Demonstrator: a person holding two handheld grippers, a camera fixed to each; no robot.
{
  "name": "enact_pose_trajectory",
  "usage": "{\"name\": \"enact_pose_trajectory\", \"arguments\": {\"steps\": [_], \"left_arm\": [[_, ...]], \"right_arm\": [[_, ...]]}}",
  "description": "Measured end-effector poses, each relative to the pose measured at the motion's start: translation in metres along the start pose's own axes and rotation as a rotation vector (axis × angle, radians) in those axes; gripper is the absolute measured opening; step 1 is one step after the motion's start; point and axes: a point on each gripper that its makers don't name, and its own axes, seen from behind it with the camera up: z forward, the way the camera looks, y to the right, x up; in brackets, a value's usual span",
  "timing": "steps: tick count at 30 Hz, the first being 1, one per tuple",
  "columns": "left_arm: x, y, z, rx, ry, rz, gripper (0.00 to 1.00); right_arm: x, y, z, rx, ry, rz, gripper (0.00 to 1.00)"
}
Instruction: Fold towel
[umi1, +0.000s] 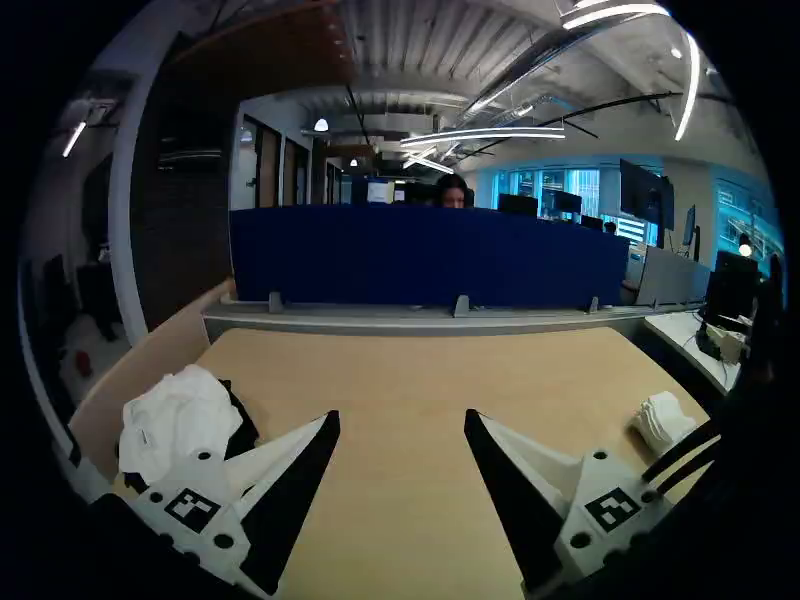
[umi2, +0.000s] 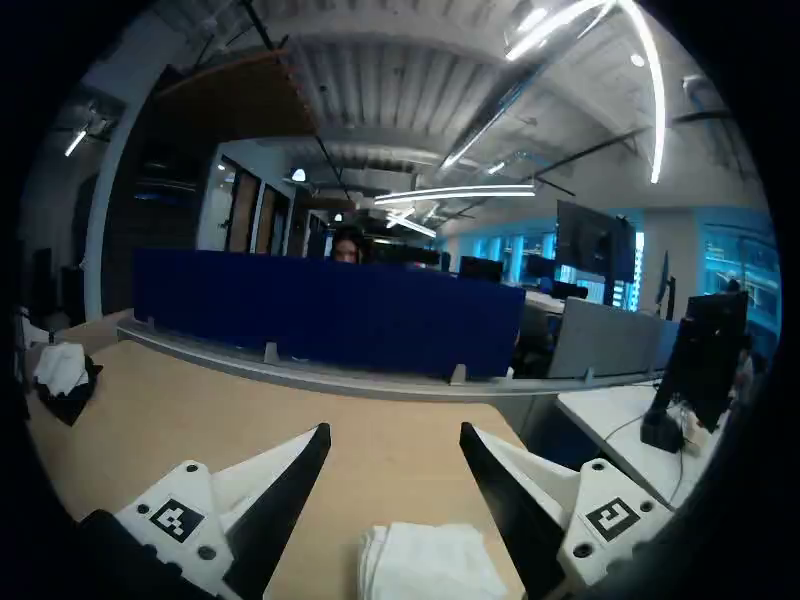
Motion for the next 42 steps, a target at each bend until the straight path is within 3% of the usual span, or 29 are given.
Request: {"name": "enact_pose_trajectory", "arguments": {"steps": [6,15,30,42], "left_arm": [[0.028,-0.010,0.002,0.021,0.090,0.028,0.92],[0.062,-0.027,0.002,0.048,0.199,-0.007,0.92],[0.066,-0.028,0.009,0.032,0.232,0.007,0.92],[0.055,-0.019,0.017,0.038,0.245,0.091,0.92]], "right_arm": [[0.016,-0.032,0.003,0.018,0.030,-0.003,1.00],[0.037,-0.081,0.007,0.064,0.084,0.053,1.00],[0.042,-0.107,0.015,0.085,0.076,0.107,1.00],[0.047,-0.135,0.017,0.116,0.071,0.118,1.00]]}}
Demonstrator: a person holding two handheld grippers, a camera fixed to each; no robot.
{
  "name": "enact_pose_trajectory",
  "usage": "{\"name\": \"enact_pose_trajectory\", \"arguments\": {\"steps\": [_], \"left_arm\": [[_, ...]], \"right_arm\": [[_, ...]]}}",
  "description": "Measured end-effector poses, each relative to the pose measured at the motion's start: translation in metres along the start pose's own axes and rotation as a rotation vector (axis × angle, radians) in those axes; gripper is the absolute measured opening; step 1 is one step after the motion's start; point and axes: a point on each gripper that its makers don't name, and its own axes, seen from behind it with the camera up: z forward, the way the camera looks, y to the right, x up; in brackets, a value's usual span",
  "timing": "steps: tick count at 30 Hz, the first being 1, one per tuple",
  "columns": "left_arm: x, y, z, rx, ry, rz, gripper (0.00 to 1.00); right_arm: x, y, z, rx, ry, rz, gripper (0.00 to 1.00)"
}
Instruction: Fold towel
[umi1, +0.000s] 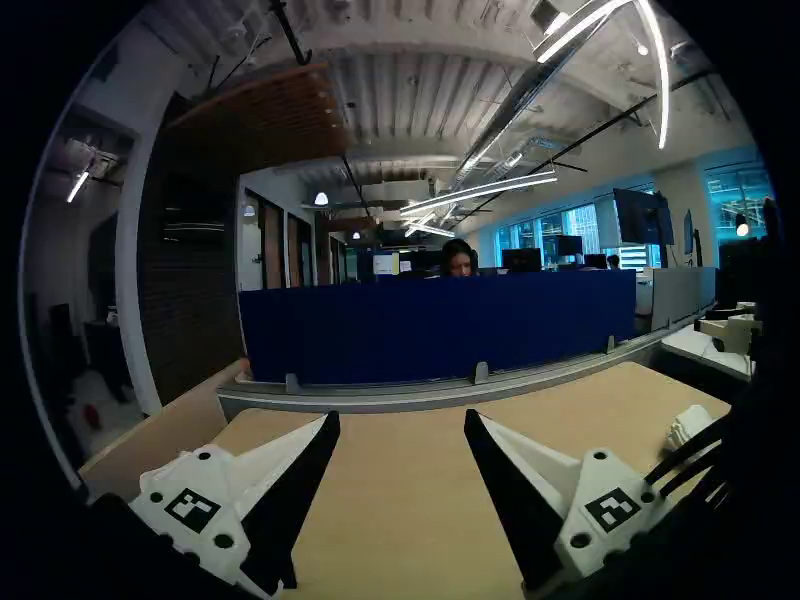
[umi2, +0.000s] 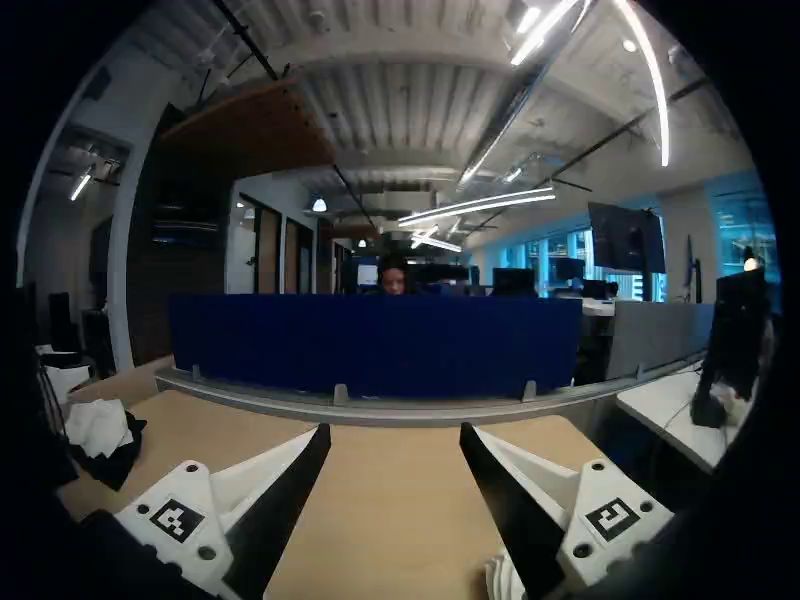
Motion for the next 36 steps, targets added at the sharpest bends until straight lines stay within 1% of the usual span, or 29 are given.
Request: {"name": "enact_pose_trajectory", "arguments": {"steps": [3,8,11,16,24,30,36], "left_arm": [[-0.005,0.001,0.001,0.004,0.003,0.007,0.92],[-0.015,-0.002,0.003,0.019,0.007,0.013,0.92],[-0.021,-0.004,0.003,0.030,0.018,0.015,0.92],[-0.037,-0.009,0.005,0.047,0.032,0.014,0.92],[-0.073,-0.015,0.007,0.051,0.059,0.002,0.92],[-0.105,-0.018,0.011,0.049,0.077,-0.015,0.92],[-0.132,-0.024,0.018,0.058,0.095,-0.031,0.92]], "right_arm": [[0.001,-0.008,0.001,0.012,-0.002,0.001,1.00],[0.003,-0.015,0.004,0.023,-0.001,-0.005,1.00],[0.008,-0.020,0.004,0.037,0.007,0.003,1.00],[0.010,-0.022,0.008,0.041,0.018,0.019,1.00],[0.002,-0.023,0.014,0.035,0.030,0.034,1.00],[-0.011,-0.026,0.015,0.031,0.033,0.030,1.00],[-0.029,-0.028,0.021,0.032,0.037,0.032,1.00]]}}
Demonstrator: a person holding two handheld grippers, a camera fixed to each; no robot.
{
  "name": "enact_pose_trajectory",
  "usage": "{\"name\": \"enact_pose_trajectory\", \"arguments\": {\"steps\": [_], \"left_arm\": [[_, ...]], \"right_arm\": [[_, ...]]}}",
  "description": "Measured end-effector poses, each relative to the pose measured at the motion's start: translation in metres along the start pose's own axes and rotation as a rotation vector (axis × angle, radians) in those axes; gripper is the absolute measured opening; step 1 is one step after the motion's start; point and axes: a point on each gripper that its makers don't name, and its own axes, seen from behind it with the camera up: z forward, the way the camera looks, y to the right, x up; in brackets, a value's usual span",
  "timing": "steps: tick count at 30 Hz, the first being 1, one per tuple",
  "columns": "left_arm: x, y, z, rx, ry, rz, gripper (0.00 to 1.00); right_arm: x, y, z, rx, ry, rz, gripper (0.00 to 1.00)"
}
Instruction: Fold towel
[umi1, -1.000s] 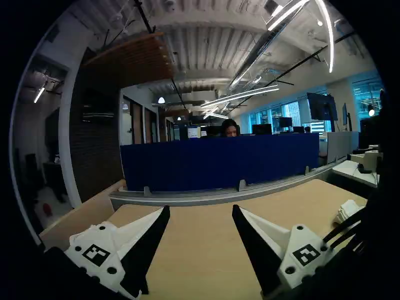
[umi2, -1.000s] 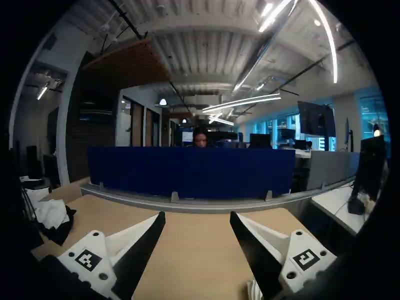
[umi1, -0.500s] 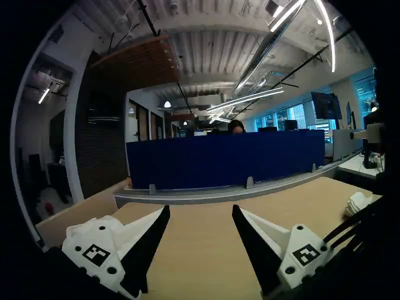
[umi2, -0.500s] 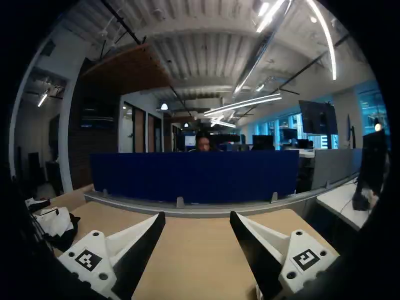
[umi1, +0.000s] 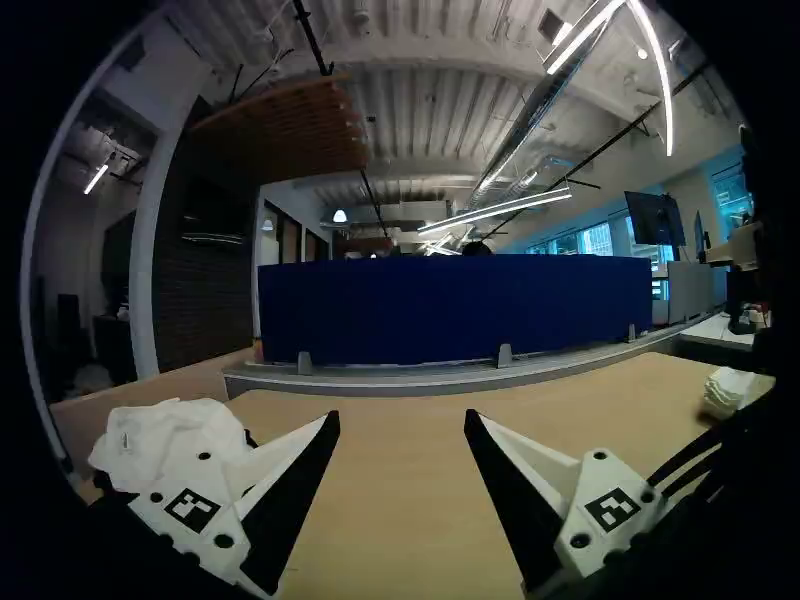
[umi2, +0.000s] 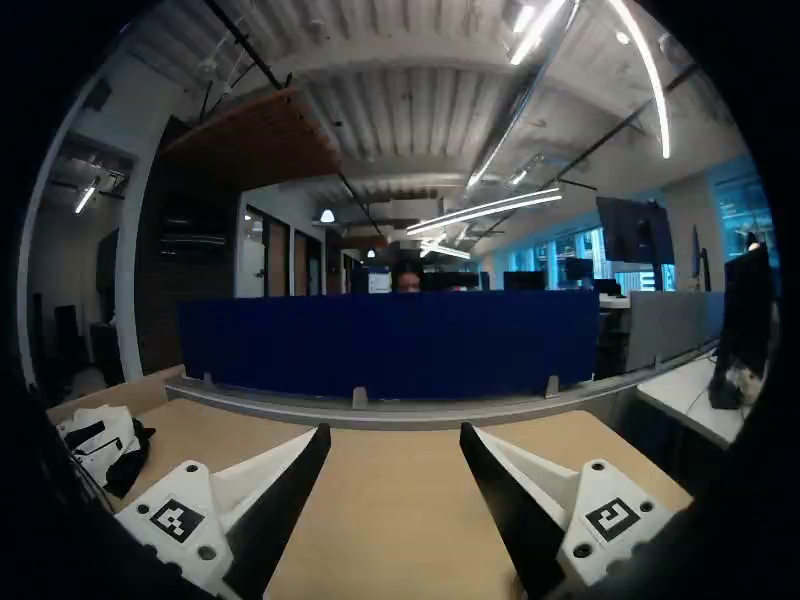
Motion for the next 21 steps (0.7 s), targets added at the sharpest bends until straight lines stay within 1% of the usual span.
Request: {"name": "enact_pose_trajectory", "arguments": {"steps": [5,8,17,21], "left_arm": [[-0.023,-0.003,0.004,0.002,0.003,-0.020,0.92],[-0.033,-0.003,0.004,0.002,0.004,-0.027,0.92],[-0.058,-0.006,0.009,0.006,-0.018,-0.033,0.92],[-0.063,-0.009,0.011,0.010,-0.025,-0.038,0.92]], "right_arm": [[-0.018,-0.002,0.006,0.006,-0.004,-0.005,1.00],[-0.023,-0.003,0.008,0.006,-0.005,-0.014,1.00],[-0.031,-0.009,0.010,0.008,-0.012,-0.023,1.00],[-0.034,-0.011,0.011,0.012,-0.020,-0.030,1.00]]}}
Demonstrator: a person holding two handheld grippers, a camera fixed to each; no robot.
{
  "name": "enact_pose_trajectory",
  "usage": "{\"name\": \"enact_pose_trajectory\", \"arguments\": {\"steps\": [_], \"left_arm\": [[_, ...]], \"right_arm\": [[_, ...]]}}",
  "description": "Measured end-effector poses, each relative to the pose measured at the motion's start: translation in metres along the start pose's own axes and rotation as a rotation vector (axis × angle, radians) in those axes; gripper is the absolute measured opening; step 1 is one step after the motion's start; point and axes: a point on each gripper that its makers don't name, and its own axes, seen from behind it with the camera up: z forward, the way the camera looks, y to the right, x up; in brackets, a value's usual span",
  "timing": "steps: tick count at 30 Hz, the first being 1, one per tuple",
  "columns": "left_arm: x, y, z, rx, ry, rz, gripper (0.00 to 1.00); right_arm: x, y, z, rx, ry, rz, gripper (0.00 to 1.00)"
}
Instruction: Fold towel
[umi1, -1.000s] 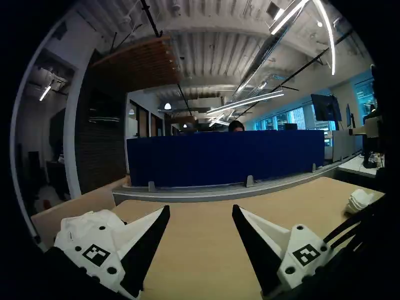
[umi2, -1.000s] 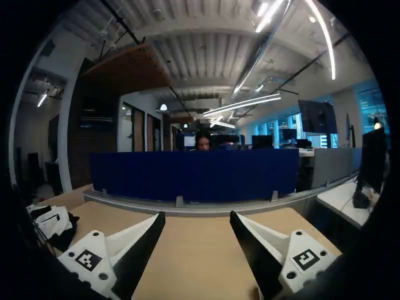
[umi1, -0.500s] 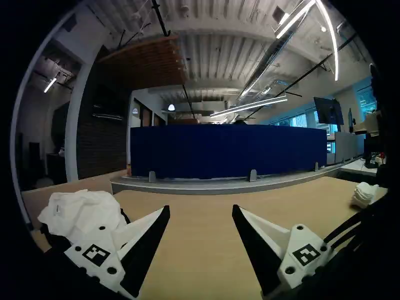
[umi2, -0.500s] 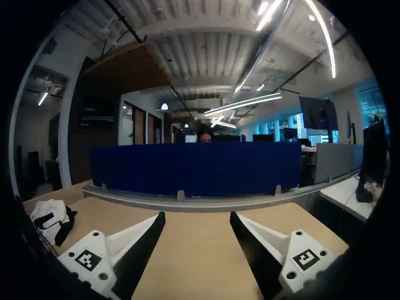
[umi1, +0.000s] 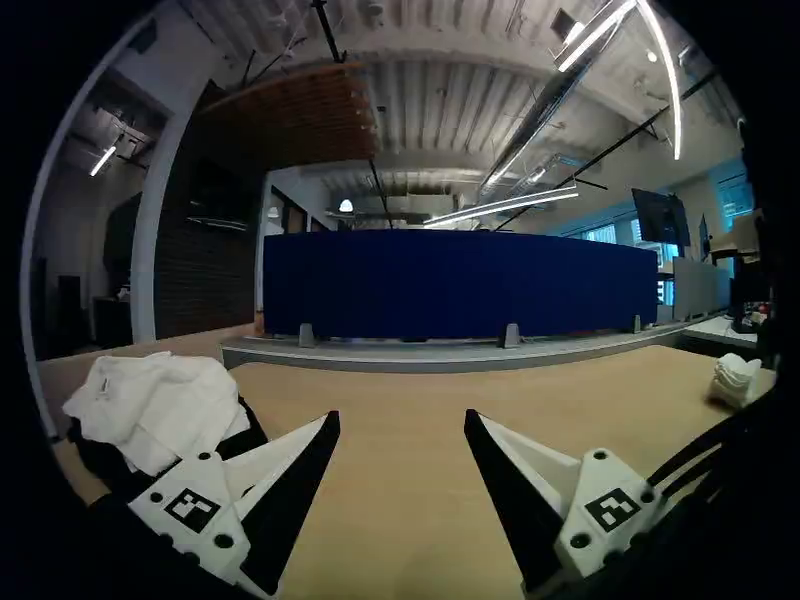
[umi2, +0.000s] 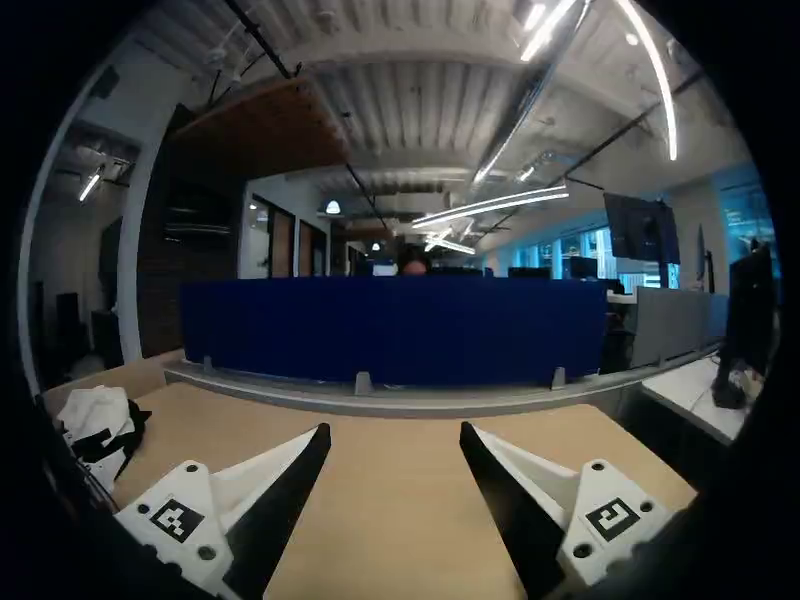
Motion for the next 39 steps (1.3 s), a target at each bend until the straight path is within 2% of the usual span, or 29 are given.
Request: {"name": "enact_pose_trajectory", "arguments": {"steps": [17,24,32,39], "left_arm": [[-0.004,-0.004,0.002,0.012,-0.003,0.012,0.92],[-0.004,-0.001,0.001,0.011,-0.004,0.016,0.92],[-0.005,0.000,0.002,0.012,-0.003,0.016,0.92],[-0.004,0.000,0.002,0.012,-0.004,0.016,0.92]], "right_arm": [[0.002,-0.002,0.004,0.003,-0.003,0.000,1.00],[0.007,0.000,0.004,0.005,0.002,0.011,1.00],[0.016,-0.001,0.003,0.014,0.033,0.028,1.00],[0.035,0.012,-0.006,0.001,0.072,0.042,1.00]]}}
